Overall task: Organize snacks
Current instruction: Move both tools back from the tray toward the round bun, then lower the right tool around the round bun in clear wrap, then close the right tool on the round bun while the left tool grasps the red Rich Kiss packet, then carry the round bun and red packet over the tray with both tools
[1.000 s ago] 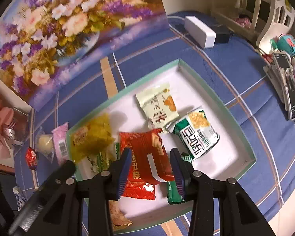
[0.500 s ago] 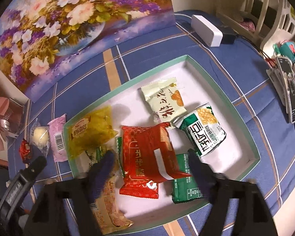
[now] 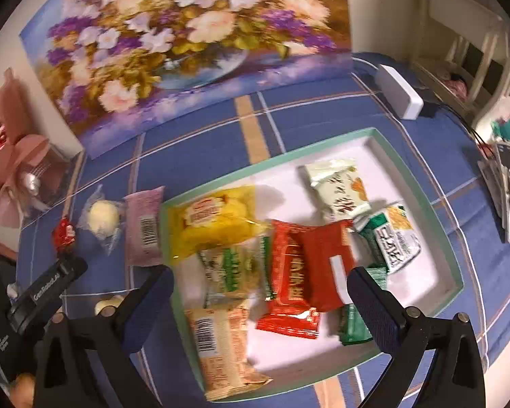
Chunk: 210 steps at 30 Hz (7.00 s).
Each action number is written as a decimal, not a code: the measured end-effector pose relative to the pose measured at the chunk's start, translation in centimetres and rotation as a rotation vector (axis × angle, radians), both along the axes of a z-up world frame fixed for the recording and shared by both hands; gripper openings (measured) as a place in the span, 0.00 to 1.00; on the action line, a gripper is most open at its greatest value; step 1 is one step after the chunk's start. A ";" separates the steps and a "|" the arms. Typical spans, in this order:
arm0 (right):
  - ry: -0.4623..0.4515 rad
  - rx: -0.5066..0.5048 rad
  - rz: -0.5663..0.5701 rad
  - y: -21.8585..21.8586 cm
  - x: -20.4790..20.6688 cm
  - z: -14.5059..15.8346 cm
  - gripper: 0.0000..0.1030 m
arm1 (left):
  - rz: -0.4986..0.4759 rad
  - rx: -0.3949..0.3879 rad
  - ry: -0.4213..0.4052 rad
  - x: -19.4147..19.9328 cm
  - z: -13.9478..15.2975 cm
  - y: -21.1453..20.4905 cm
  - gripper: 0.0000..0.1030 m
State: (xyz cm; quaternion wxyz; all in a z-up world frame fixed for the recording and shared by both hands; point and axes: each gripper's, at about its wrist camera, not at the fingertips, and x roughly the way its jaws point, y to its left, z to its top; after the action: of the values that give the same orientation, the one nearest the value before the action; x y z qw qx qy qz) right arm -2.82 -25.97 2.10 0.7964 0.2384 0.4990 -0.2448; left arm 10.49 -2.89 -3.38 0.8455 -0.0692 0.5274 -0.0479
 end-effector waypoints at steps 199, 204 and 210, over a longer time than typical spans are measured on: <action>-0.101 0.028 -0.146 -8.7 -3.0 2.0 0.43 | -0.389 -0.223 -0.048 -5.0 5.3 -13.9 0.45; -0.100 0.038 -0.185 -10.1 -4.4 1.7 0.43 | -0.452 -0.184 -0.042 -6.2 4.6 -16.5 0.45; -0.074 0.039 -0.177 -9.9 -4.7 0.9 0.43 | -0.481 -0.130 -0.035 -6.9 3.6 -18.3 0.45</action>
State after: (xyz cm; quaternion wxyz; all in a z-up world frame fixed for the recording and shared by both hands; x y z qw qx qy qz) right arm -7.47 -35.85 2.98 0.7847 0.3058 0.4508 -0.2957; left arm 3.61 -21.19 0.17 0.8124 0.0049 0.5099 -0.2829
